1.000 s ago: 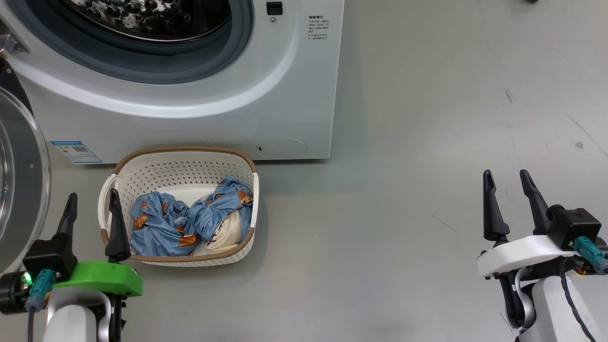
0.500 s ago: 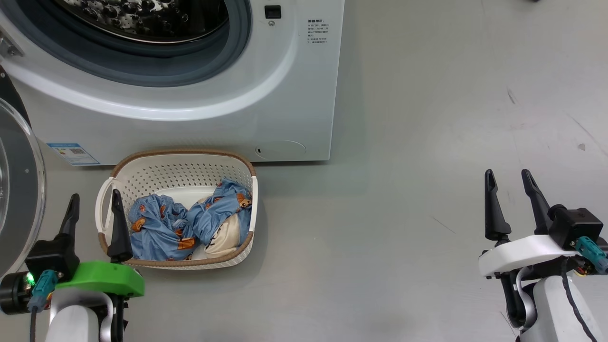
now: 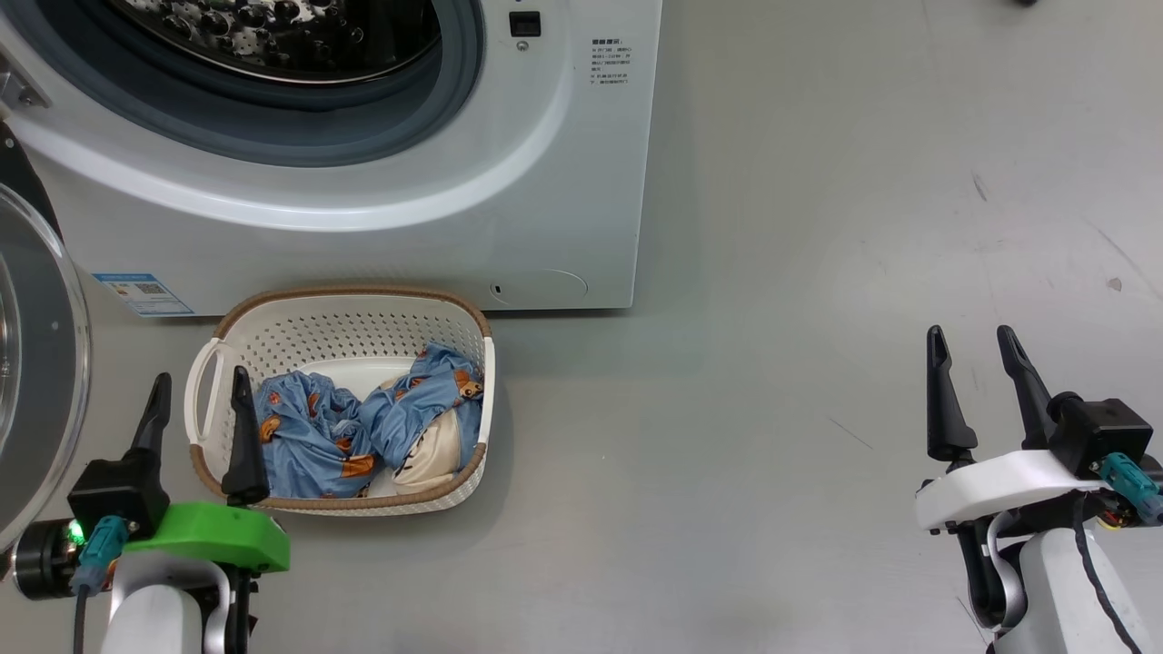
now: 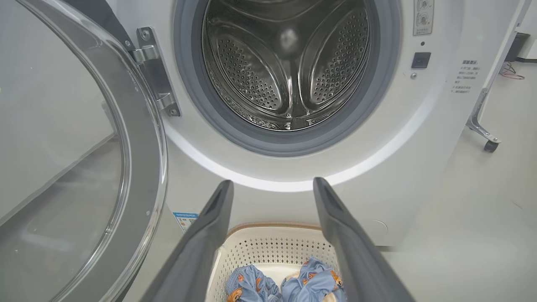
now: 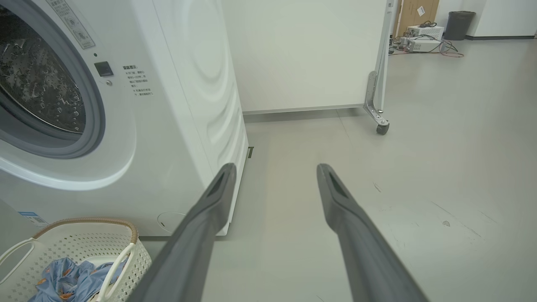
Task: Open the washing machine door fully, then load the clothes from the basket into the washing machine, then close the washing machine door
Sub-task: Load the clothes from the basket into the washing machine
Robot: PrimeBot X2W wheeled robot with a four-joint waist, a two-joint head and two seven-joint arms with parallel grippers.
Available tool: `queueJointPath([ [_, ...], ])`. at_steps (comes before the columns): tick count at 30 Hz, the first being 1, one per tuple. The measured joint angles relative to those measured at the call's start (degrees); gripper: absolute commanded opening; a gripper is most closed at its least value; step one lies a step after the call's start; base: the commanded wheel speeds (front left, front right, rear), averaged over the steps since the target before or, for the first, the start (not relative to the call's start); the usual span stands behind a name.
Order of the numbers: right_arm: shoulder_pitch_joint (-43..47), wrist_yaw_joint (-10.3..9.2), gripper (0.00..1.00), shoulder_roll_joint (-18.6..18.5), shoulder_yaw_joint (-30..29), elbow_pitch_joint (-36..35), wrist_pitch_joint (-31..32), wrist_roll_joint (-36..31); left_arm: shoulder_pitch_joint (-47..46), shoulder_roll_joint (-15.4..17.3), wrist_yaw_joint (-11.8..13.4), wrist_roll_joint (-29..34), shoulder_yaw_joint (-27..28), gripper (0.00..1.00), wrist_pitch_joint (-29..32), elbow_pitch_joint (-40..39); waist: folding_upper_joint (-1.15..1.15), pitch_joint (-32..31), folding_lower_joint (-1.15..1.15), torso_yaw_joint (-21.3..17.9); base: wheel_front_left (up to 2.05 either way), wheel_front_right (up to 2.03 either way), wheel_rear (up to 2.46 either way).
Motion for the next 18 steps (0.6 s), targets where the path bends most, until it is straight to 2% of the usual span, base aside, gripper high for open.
queueJointPath([
  [18,-0.64,0.00,1.00,0.05,-0.07,-1.14,0.00,0.00,-0.15,-0.08,0.00,-0.19,-0.70,1.00,0.00,-0.25,0.00,5.23,0.00,0.22,0.00,0.00,0.00],
])
